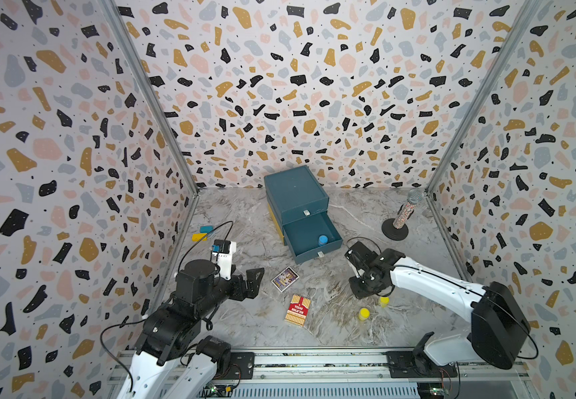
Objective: Put the paint cans in the drawer according to color
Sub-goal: Pick up the paint can at the center of the board, then place the paint can in the drawer.
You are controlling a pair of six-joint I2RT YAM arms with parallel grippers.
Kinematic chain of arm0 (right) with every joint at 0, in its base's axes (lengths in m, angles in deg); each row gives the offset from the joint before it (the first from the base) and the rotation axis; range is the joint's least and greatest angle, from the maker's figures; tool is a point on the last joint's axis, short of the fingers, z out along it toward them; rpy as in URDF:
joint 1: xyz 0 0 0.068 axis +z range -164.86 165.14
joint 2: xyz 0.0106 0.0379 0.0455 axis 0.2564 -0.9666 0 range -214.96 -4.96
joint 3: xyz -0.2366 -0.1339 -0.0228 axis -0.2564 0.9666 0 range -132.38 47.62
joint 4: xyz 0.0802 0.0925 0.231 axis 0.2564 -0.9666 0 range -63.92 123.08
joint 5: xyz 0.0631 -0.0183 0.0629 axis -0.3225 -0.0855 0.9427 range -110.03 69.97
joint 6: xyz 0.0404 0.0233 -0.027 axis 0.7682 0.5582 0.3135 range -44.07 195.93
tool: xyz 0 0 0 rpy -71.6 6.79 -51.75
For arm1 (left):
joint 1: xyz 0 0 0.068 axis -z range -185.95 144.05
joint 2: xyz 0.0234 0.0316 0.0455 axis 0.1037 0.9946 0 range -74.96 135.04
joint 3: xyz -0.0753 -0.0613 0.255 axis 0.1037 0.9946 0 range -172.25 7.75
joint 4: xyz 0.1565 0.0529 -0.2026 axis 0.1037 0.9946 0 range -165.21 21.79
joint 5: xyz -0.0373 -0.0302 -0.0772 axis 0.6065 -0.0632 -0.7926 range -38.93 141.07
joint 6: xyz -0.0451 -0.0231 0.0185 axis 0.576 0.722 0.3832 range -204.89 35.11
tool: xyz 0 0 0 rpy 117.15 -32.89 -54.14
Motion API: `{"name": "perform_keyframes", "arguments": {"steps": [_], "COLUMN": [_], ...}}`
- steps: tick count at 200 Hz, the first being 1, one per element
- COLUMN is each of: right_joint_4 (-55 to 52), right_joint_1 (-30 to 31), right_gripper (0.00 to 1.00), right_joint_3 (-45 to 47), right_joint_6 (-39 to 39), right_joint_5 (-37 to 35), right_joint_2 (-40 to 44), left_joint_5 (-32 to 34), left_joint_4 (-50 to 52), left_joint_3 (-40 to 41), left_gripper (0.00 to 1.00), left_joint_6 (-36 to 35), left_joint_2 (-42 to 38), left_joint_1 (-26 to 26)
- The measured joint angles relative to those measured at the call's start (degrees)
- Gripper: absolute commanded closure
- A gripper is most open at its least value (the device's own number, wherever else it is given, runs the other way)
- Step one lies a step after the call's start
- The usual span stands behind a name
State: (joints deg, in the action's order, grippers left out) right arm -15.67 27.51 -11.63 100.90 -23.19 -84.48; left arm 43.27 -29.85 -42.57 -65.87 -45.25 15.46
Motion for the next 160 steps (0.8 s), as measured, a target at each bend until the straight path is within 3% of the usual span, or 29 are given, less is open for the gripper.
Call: {"name": "perform_keyframes", "arguments": {"steps": [33,80,114,160], "right_joint_4": [-2.2,-1.7,-1.8,-1.6], "right_joint_1": [0.0,0.0,1.0,3.0], "right_gripper": [0.75,0.76,0.76,0.76], "right_joint_3": [-16.2,-36.1,-42.4,-43.6], "right_joint_6": [-2.1,-3.0,-3.0,-2.7], "right_joint_5": [-1.0,1.2,1.8,1.7], "right_joint_2": [-1.6,-18.9,-28.2,-33.0], "left_joint_5": [1.8,4.8,5.2,2.3], "left_joint_4": [0.1,0.7,0.6,0.0], "left_joint_3": [0.6,1.0,1.0,1.7], "left_gripper": [0.00,0.00,0.00,0.00], "left_joint_6": [0.0,0.1,0.1,0.0], "left_joint_2": [-1.5,-1.6,-2.5,-3.3], "left_joint_1": [0.0,0.0,0.0,-0.3]}}
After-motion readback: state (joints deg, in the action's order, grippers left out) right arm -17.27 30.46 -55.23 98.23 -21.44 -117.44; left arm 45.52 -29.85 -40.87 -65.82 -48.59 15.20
